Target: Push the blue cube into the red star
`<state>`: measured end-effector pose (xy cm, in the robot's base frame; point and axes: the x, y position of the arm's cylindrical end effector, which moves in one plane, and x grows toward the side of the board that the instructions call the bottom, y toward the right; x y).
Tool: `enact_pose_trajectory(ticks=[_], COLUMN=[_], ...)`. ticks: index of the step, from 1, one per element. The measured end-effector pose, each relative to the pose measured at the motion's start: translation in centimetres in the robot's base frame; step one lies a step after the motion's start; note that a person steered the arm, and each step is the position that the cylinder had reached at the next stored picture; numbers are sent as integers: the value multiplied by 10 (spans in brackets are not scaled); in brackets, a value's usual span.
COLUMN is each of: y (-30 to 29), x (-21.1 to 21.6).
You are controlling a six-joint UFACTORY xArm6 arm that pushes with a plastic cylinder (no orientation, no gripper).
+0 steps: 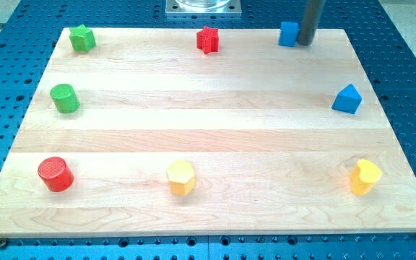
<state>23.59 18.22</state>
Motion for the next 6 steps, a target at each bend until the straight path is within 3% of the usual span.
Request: enact_pose_trajectory(ticks=[1,2,3,6], y=[-32,-1,-7,-74], x=[0,-12,-26,-39])
